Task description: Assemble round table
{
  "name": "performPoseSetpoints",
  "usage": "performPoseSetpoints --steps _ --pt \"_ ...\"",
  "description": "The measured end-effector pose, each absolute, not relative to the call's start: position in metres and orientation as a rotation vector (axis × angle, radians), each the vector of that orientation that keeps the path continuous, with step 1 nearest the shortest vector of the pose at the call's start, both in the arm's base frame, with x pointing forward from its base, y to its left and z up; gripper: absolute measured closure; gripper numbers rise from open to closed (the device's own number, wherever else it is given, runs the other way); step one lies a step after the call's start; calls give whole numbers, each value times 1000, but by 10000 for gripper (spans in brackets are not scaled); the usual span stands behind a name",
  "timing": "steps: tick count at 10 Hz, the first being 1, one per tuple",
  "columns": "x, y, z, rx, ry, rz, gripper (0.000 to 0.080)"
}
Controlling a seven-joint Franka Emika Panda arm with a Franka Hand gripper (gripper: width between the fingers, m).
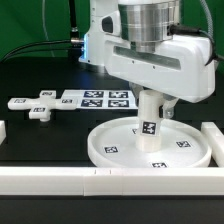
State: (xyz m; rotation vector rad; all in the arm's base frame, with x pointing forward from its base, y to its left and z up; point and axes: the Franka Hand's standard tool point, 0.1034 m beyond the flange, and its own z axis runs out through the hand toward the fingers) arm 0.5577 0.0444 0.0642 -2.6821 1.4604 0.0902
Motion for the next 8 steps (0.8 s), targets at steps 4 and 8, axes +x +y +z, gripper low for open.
performPoseSetpoints --steps 4,8 --pt "562 42 64 -2156 1996 133 390" --pt "561 44 64 -2193 1964 144 300"
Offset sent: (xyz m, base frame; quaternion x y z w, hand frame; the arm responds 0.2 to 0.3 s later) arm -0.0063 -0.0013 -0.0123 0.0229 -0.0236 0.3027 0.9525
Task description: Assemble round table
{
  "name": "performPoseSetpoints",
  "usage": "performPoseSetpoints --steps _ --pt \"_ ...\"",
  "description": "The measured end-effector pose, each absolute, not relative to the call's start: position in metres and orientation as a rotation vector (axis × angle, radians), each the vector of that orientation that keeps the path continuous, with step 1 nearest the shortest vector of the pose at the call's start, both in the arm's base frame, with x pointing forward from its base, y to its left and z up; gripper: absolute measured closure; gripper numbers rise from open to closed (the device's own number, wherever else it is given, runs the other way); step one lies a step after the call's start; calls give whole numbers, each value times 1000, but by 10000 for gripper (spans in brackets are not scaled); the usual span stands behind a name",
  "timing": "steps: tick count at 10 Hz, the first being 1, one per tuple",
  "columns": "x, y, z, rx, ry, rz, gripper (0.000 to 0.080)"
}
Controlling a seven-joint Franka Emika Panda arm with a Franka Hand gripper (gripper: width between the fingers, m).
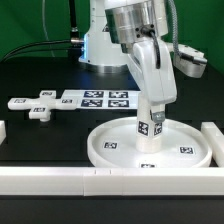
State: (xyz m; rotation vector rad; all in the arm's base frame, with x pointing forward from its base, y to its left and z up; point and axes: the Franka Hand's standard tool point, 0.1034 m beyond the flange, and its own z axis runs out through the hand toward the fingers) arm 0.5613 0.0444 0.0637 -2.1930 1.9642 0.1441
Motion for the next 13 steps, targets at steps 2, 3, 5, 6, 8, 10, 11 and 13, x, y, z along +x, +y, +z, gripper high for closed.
performPoseSetpoints --steps 2,3,5,6,8,10,11,13 --pt "563 46 65 -2261 1885 145 156" --pt "563 46 64 -2336 1788 134 151" --pt "563 46 63 -2462 1602 112 151" --pt "563 46 63 -2522 1501 100 151" --pt "563 44 63 -2693 1204 63 151" --pt "565 43 65 -2806 966 32 151" --pt "566 43 66 -2866 807 13 151" --pt "568 39 67 -2915 603 -11 151"
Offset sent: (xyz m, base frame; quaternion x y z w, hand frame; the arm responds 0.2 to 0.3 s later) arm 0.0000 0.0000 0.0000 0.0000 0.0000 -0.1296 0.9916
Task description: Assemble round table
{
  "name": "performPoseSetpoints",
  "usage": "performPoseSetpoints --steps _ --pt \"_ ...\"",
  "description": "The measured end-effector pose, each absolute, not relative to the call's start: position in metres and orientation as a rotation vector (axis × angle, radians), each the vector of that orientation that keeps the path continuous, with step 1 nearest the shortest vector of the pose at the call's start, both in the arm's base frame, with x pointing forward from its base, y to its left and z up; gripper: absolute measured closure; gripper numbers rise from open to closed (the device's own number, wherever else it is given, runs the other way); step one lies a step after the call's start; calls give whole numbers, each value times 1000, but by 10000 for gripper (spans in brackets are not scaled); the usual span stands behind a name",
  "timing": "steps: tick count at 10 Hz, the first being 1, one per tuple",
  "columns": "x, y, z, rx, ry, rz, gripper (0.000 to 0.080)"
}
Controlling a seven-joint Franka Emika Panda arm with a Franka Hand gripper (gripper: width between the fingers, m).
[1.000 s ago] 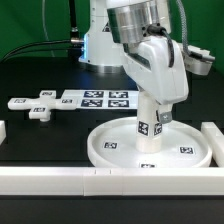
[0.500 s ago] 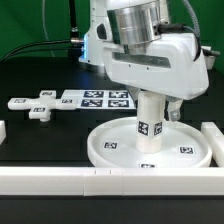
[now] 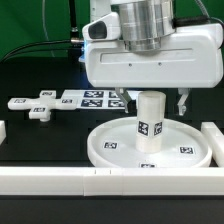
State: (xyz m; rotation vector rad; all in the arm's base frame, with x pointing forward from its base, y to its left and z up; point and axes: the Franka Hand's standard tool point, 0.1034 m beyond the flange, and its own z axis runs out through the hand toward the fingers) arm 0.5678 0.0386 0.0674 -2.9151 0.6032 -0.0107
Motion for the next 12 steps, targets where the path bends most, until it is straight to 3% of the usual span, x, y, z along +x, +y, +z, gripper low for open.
performPoseSetpoints --steps 8,12 --pt "567 48 68 -2995 -518 -50 151" --pt "566 44 66 -2938 -810 -59 151"
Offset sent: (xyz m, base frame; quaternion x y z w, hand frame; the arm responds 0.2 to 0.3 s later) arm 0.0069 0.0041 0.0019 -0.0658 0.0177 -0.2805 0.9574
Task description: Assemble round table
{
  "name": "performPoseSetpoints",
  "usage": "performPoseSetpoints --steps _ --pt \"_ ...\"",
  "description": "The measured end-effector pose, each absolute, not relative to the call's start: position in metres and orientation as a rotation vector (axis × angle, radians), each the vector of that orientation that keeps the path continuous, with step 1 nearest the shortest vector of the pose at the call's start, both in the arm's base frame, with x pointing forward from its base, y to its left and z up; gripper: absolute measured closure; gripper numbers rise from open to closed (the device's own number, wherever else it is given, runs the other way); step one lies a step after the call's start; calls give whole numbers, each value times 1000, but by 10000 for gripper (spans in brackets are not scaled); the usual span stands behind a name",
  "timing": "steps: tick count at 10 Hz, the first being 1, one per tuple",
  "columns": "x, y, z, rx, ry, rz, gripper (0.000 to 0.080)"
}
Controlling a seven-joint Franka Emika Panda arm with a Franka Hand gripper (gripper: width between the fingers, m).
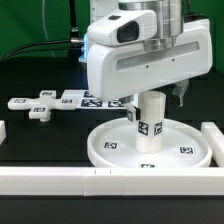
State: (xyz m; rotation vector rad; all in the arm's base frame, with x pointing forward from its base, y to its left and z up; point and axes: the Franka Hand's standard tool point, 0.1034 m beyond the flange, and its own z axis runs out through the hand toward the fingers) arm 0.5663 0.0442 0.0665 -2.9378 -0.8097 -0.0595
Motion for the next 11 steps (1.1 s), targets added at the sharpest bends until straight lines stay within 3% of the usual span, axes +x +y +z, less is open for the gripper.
performPoseSetpoints --steps 5,11 --pt "568 46 67 -2691 -1574 -34 151" --pt "568 45 67 -2398 -2040 -10 151"
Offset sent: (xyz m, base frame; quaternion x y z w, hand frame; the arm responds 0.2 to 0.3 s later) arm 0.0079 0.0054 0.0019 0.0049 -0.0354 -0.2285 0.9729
